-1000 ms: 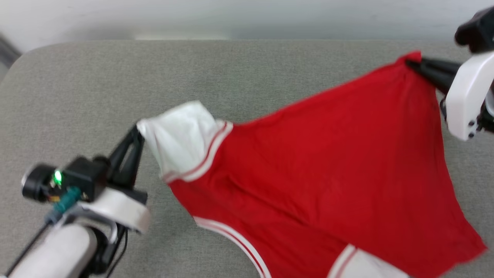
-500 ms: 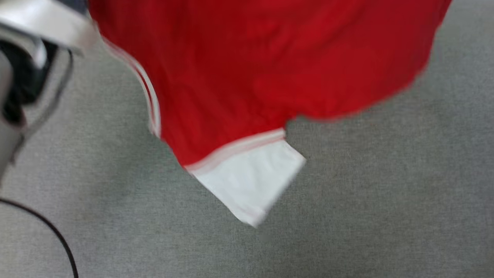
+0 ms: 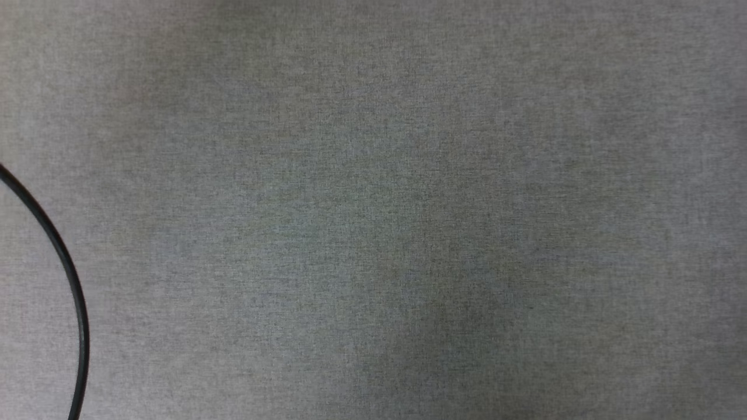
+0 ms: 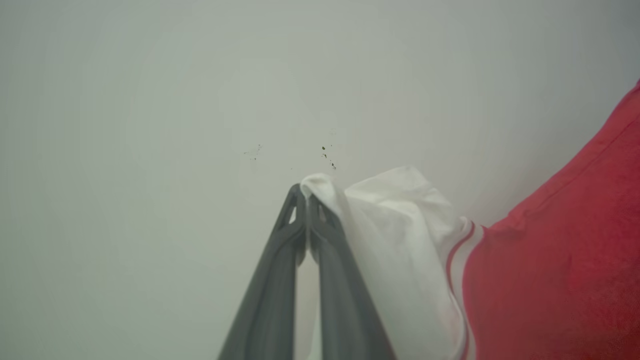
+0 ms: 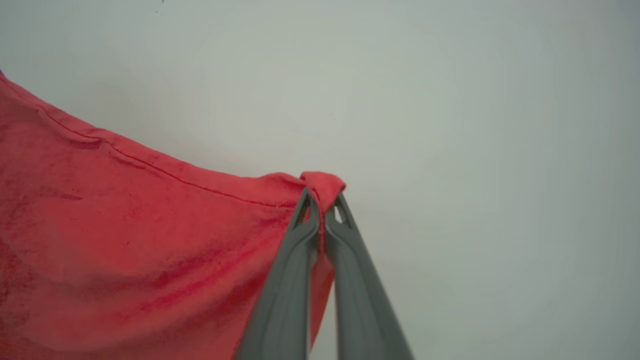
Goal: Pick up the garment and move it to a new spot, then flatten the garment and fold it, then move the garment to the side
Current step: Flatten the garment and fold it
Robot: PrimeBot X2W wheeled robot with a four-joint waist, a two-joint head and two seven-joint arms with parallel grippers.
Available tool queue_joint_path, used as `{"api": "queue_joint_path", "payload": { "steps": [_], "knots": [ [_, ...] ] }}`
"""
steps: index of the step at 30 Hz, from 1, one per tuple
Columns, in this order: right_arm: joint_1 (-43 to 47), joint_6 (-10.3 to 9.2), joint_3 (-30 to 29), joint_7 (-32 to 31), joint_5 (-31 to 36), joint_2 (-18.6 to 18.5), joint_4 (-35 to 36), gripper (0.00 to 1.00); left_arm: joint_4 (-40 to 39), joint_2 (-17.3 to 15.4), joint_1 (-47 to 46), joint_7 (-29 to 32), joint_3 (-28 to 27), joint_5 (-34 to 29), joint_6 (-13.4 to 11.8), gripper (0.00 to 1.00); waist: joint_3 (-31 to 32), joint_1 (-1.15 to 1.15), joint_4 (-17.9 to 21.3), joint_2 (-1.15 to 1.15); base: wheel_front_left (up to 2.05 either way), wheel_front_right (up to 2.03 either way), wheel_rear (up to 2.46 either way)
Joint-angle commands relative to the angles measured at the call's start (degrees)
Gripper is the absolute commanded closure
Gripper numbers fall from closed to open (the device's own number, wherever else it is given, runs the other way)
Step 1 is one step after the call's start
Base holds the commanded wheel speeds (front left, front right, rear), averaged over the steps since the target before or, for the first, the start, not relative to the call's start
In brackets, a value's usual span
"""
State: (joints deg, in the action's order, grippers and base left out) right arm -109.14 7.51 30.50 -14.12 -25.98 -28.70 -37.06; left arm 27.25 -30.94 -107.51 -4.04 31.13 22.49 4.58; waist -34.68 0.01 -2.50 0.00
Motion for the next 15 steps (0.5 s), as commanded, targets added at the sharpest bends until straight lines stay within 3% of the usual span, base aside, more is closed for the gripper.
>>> {"api": "queue_joint_path", "payload": {
  "steps": [1,7,15],
  "knots": [
    [-1.3,-0.04,-0.2,0.7,-0.8,1.1,-1.2,1.00,1.7,0.7,-1.1,-0.3,0.4,0.2,0.6,1.00,-1.0,-0.01,-0.3,0.00,0.00,0.00,0.00],
    [0.0,-0.04,3.4,2.2,-2.0,1.6,-4.2,1.00,6.9,2.0,-0.2,-3.4,1.6,0.7,1.4,1.00,-2.2,-0.01,-0.6,0.00,0.00,0.00,0.00],
    [8.5,-0.04,11.2,5.8,-5.8,2.2,-8.3,1.00,12.9,3.1,7.4,-7.9,3.7,2.9,2.2,1.00,-2.0,-0.01,-1.0,0.00,0.00,0.00,0.00]
  ]
}}
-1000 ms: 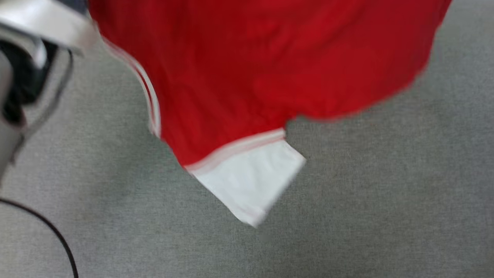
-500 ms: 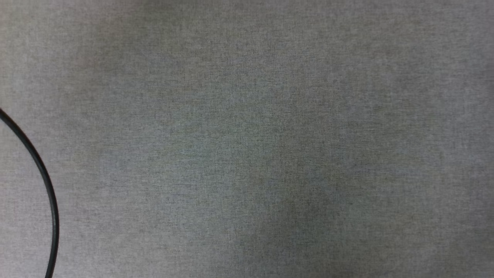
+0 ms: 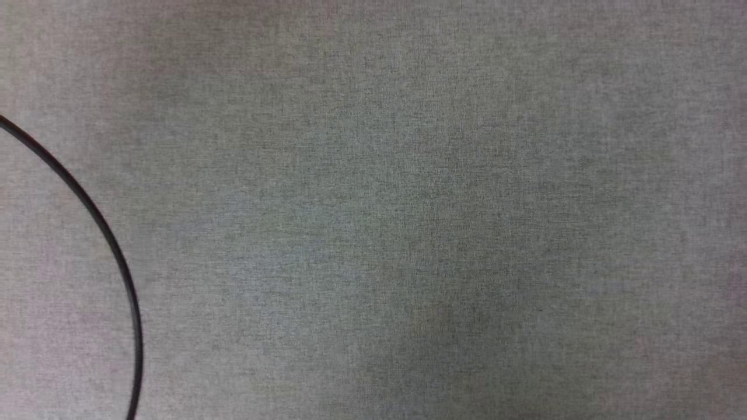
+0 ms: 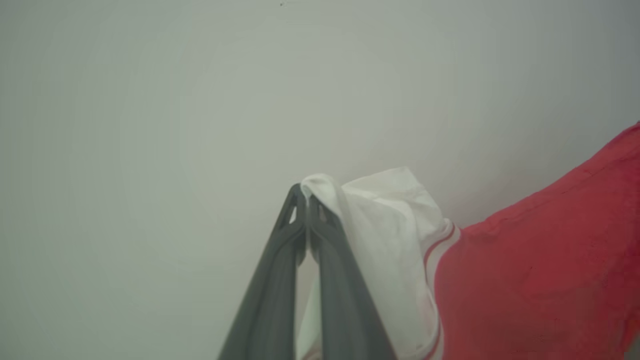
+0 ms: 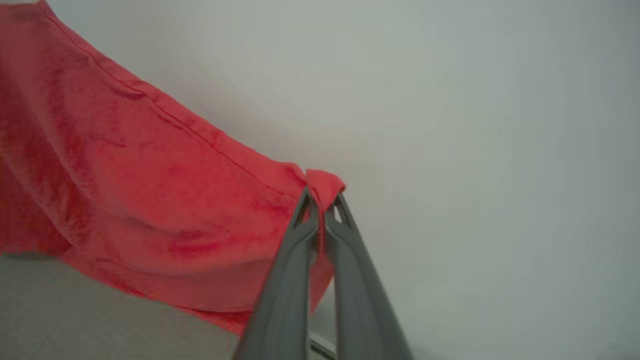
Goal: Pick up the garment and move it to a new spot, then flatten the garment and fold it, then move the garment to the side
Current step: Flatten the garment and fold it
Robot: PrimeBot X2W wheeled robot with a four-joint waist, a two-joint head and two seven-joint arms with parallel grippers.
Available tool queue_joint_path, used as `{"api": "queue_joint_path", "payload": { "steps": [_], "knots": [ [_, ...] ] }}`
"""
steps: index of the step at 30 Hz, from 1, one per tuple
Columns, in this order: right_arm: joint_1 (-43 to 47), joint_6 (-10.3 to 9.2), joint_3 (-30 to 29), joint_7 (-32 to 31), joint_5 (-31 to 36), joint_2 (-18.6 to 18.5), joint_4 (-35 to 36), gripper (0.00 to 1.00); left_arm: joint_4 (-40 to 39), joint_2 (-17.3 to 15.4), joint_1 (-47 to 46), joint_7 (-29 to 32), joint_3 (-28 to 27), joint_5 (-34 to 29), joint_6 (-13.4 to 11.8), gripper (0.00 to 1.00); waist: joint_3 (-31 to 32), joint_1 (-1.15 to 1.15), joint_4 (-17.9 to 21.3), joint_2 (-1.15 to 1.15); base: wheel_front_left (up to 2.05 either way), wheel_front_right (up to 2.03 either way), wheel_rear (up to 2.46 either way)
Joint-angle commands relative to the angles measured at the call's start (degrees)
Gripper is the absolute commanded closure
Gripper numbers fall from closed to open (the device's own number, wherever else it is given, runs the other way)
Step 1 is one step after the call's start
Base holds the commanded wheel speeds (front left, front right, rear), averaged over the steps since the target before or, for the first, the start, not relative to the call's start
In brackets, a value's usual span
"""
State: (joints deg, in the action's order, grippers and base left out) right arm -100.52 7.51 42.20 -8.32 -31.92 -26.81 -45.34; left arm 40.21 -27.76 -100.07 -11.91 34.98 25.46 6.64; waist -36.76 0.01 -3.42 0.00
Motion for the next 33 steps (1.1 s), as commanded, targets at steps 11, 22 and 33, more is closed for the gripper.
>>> {"api": "queue_joint_path", "payload": {
  "steps": [11,22,33],
  "knots": [
    [18.8,-0.04,10.5,6.0,-7.6,0.3,0.6,1.00,-1.6,-2.0,25.2,-3.0,1.1,5.0,-0.1,1.00,7.6,-0.01,1.4,0.00,0.00,0.00,0.00],
    [37.4,-0.04,17.4,9.5,-16.3,-6.4,6.3,1.00,-18.0,-6.7,59.1,-3.0,1.8,9.1,-7.1,1.00,16.4,-0.01,2.0,0.00,0.00,0.00,0.00],
    [55.7,-0.04,21.4,11.7,-21.5,-11.5,11.3,1.00,-35.0,-11.7,88.8,1.1,4.7,15.4,-16.5,1.00,27.4,-0.01,2.4,0.00,0.00,0.00,0.00]
  ]
}}
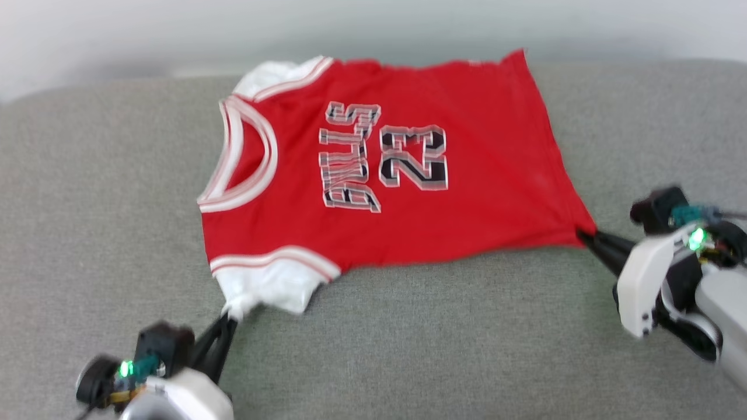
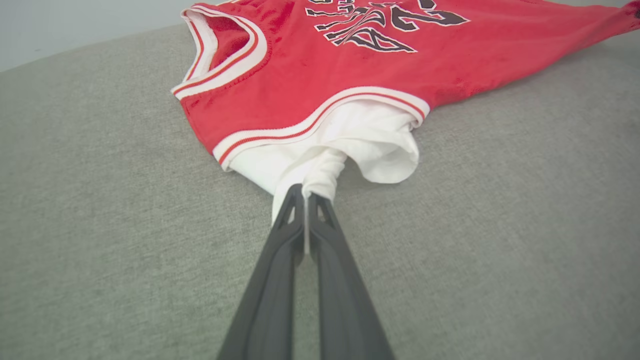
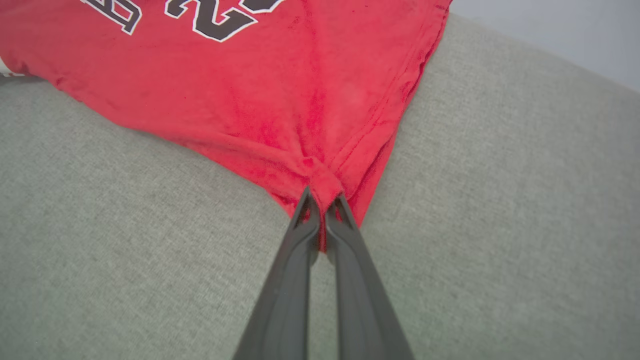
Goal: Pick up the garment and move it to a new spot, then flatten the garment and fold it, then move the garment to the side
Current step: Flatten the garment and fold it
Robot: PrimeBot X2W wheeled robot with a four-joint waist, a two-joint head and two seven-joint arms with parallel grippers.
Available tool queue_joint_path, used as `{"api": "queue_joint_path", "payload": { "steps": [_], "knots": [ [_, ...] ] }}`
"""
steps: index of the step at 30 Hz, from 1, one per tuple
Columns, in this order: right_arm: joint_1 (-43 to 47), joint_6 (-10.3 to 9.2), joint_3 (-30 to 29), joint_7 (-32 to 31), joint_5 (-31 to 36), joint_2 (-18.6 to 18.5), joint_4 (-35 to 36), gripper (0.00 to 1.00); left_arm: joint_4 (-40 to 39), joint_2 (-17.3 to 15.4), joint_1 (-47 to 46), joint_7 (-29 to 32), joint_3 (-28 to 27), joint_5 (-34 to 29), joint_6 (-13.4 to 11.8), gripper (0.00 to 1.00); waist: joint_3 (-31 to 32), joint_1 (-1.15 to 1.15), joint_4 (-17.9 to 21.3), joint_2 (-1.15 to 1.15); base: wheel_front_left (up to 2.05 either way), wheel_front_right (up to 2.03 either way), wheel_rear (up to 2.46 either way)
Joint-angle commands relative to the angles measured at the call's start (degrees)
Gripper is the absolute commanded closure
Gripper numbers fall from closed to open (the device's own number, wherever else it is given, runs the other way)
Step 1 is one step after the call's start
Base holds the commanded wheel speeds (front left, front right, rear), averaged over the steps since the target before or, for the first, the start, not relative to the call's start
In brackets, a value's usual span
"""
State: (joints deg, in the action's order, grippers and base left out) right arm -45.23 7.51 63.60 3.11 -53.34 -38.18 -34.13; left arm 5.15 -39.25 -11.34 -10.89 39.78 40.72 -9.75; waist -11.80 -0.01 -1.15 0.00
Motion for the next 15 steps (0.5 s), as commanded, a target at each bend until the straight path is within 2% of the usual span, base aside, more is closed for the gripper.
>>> {"api": "queue_joint_path", "payload": {
  "steps": [1,9,15],
  "knots": [
    [2.0,-0.04,0.3,0.3,-0.2,-0.6,0.4,1.00,-1.0,-0.3,2.4,0.4,0.3,0.7,-0.8,1.00,3.3,0.01,0.1,0.00,0.00,0.00,0.00],
    [14.7,-0.04,-1.3,1.7,-2.3,-4.1,4.4,1.00,-7.6,-2.1,15.7,-0.4,-0.1,4.7,-6.7,1.00,9.1,0.01,-0.3,0.00,0.00,0.00,0.00],
    [25.2,-0.04,-4.1,1.4,-2.7,-6.7,7.7,1.00,-11.4,-3.0,22.9,0.2,1.3,6.3,-9.3,1.00,12.2,0.01,-0.8,0.00,0.00,0.00,0.00]
  ]
}}
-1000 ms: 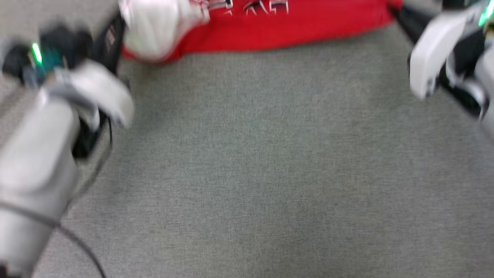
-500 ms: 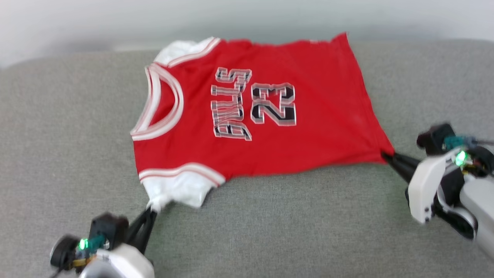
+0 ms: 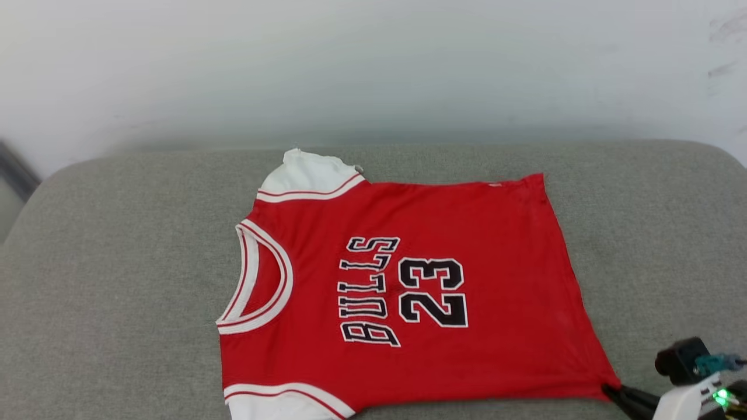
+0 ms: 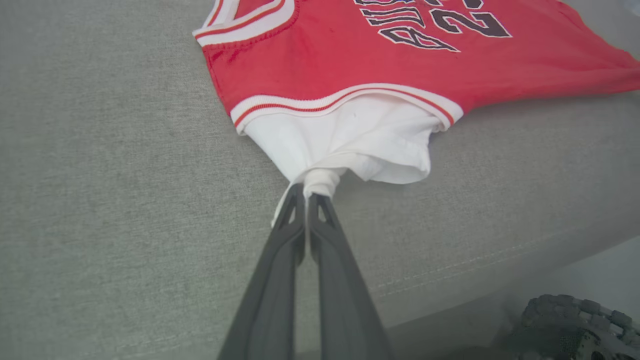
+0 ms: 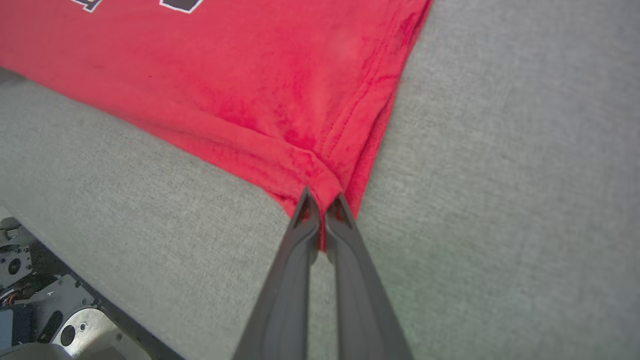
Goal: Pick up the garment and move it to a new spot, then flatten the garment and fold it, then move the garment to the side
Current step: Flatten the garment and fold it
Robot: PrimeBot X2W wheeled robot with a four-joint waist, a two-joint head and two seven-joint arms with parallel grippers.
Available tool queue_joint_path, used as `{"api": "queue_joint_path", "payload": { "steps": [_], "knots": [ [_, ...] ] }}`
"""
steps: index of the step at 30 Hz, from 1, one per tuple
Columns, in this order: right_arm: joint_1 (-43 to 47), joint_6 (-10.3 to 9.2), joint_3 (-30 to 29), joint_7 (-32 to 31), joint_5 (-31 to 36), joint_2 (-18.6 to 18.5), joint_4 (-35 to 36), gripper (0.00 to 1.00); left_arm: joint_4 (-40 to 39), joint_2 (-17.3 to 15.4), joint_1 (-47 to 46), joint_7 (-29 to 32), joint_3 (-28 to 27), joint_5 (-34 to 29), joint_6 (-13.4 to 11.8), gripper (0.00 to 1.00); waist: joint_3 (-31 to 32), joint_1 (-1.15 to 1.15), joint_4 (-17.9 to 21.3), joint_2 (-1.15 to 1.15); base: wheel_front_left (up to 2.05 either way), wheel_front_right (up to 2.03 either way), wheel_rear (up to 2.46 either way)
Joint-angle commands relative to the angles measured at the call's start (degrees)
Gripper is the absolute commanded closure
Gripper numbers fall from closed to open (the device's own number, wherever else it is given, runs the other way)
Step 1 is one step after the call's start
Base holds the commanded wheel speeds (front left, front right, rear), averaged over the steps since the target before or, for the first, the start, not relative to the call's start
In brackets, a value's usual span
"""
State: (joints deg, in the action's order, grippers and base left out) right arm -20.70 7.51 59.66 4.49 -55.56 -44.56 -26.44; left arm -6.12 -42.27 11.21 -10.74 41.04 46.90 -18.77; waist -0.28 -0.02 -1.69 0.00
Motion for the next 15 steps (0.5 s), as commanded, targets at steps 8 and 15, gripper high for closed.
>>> {"api": "queue_joint_path", "payload": {
  "steps": [8,15],
  "knots": [
    [11.5,-0.04,-7.5,-2.3,1.5,-1.2,5.2,1.00,-1.6,-1.1,4.2,0.7,0.5,1.2,-1.7,1.00,1.0,0.02,-0.4,0.00,0.00,0.00,0.00],
    [11.9,-0.04,-16.3,-6.2,6.5,0.4,10.0,1.00,-1.7,-2.1,-3.3,2.2,0.5,-2.4,0.2,1.00,-0.4,0.02,-0.4,0.00,0.00,0.00,0.00]
  ]
}}
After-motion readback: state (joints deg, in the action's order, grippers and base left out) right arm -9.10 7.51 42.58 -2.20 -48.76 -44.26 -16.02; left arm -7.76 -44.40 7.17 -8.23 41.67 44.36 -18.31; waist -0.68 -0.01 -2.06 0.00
